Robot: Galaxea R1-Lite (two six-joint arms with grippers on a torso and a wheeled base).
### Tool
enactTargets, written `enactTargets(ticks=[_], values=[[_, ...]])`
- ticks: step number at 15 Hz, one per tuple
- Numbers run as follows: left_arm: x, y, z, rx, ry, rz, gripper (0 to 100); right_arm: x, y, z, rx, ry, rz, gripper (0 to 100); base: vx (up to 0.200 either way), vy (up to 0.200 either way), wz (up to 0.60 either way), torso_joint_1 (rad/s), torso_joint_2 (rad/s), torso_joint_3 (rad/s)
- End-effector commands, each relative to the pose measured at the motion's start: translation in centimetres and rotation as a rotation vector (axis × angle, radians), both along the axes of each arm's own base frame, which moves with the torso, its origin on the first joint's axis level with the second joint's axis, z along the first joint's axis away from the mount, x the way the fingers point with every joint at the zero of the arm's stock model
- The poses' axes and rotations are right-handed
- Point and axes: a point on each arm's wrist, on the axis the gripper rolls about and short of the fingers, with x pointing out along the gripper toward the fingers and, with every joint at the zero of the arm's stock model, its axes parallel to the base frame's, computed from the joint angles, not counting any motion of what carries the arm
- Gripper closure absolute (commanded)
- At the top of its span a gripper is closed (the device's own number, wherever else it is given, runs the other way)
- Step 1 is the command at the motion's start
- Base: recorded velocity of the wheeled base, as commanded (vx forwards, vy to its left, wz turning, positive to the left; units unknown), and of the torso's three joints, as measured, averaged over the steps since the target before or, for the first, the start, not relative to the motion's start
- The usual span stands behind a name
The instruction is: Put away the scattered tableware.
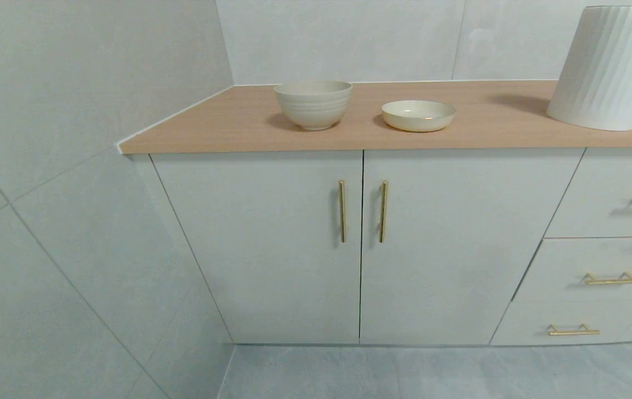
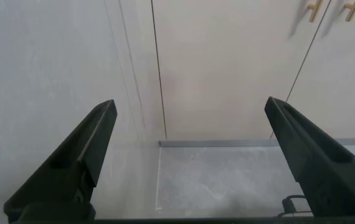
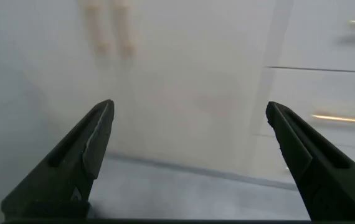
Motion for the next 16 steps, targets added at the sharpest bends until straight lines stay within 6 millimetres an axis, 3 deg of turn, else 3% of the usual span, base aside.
enactTargets(ticks=[1, 4, 7, 9, 11, 14, 16], values=[[0.0, 0.0, 0.0, -0.001, 0.000, 0.000, 0, 1.1, 0.3, 0.9, 0.002, 0.143, 0.153, 0, 0.000, 0.000, 0.00, 0.000, 0.00, 0.000], [0.0, 0.0, 0.0, -0.001, 0.000, 0.002, 0, 5.1, 0.8, 5.3, 0.035, 0.332, 0.392, 0, 0.000, 0.000, 0.00, 0.000, 0.00, 0.000], [0.0, 0.0, 0.0, -0.001, 0.000, 0.002, 0, 12.0, 2.2, 9.0, 0.038, 0.498, 0.516, 0, 0.000, 0.000, 0.00, 0.000, 0.00, 0.000], [0.0, 0.0, 0.0, -0.001, 0.000, 0.002, 0, 17.5, 4.5, 9.4, 0.029, 0.540, 0.599, 0, 0.000, 0.000, 0.00, 0.000, 0.00, 0.000], [0.0, 0.0, 0.0, -0.001, 0.000, 0.000, 0, 23.1, 7.7, 8.4, 0.026, 0.526, 0.662, 0, 0.000, 0.000, 0.00, 0.000, 0.00, 0.000], [0.0, 0.0, 0.0, -0.001, 0.000, 0.000, 0, 29.4, 11.9, 7.3, 0.066, 0.515, 0.713, 0, 0.000, 0.000, 0.00, 0.000, 0.00, 0.000], [0.0, 0.0, 0.0, -0.001, 0.000, 0.002, 0, 31.1, 13.2, 7.3, 0.069, 0.509, 0.733, 0, 0.000, 0.000, 0.00, 0.000, 0.00, 0.000]])
